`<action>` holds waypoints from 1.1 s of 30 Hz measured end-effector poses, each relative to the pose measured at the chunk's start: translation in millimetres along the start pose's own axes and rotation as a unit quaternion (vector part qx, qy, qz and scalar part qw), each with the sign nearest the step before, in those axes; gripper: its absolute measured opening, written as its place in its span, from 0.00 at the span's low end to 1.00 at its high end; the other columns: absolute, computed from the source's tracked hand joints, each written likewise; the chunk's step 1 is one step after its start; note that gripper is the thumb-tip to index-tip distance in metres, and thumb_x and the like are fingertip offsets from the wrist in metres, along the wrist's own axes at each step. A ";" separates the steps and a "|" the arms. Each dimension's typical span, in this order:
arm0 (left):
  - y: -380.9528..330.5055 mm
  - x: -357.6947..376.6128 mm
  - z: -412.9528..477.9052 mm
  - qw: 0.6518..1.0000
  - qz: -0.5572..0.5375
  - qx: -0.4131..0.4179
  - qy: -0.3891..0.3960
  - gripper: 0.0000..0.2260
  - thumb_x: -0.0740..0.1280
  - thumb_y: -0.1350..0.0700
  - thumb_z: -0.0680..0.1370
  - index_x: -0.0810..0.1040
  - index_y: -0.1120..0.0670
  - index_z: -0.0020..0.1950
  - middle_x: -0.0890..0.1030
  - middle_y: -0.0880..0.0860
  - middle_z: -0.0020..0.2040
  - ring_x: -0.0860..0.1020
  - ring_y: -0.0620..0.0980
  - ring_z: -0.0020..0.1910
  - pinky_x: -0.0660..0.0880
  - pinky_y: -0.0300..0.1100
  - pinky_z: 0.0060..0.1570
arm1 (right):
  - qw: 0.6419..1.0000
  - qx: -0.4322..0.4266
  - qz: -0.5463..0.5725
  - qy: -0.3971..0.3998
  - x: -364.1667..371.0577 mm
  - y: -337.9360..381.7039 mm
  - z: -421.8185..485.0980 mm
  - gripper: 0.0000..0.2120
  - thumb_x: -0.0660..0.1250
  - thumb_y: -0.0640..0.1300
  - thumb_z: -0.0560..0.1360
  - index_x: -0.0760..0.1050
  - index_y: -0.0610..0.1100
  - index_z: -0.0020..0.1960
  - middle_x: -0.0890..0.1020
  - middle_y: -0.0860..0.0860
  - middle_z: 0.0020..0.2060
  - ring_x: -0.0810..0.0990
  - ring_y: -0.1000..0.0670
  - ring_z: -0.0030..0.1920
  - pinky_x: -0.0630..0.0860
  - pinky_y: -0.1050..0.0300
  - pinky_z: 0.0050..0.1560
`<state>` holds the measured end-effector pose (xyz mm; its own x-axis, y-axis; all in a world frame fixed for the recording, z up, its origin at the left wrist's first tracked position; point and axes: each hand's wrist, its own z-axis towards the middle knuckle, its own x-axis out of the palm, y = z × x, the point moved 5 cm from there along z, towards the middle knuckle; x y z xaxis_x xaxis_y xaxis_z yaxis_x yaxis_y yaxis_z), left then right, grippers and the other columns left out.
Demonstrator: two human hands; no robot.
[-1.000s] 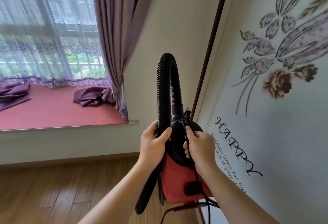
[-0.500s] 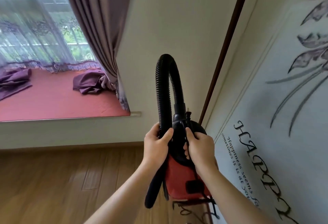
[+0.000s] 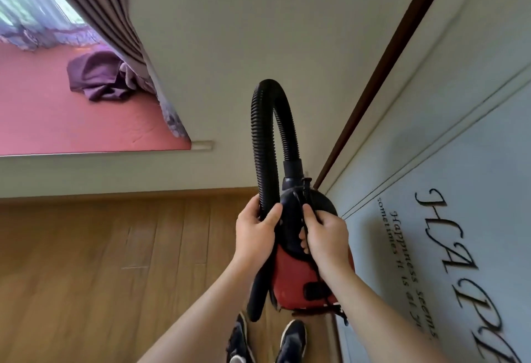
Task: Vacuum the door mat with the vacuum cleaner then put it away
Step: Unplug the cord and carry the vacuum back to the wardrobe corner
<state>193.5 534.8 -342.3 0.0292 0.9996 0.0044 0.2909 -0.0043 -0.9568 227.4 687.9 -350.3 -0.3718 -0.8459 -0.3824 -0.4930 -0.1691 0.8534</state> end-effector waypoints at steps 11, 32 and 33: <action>129.4 15.6 89.4 0.996 0.026 -0.075 0.047 0.05 0.67 0.55 0.81 0.82 0.46 0.53 0.85 0.49 0.47 0.84 0.50 0.49 0.81 0.56 0.55 | 0.997 0.071 -0.012 -0.029 56.8 -102.7 86.3 0.22 0.65 0.51 0.81 0.77 0.43 0.31 0.80 0.47 0.25 0.77 0.49 0.23 0.75 0.53 0.27; 372.0 49.3 183.9 0.988 0.054 -0.135 0.047 0.06 0.67 0.54 0.82 0.81 0.49 0.58 0.85 0.47 0.49 0.83 0.45 0.49 0.80 0.43 0.52 | 0.992 0.127 -0.001 -0.024 135.0 -320.6 210.5 0.19 0.65 0.51 0.81 0.81 0.40 0.37 0.80 0.47 0.25 0.77 0.51 0.24 0.75 0.56 0.26; 379.6 50.8 186.6 0.988 0.051 -0.141 0.046 0.06 0.67 0.54 0.82 0.81 0.49 0.57 0.85 0.47 0.49 0.84 0.45 0.49 0.80 0.43 0.52 | 0.991 0.130 0.001 -0.024 138.1 -327.8 214.1 0.19 0.65 0.51 0.81 0.81 0.41 0.37 0.80 0.47 0.26 0.77 0.50 0.24 0.75 0.56 0.26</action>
<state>127.0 589.4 -759.6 0.1554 0.9866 -0.0495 0.5355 -0.1262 -0.8351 169.2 734.9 -758.7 -0.4062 -0.8202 -0.4029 -0.6759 -0.0271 0.7365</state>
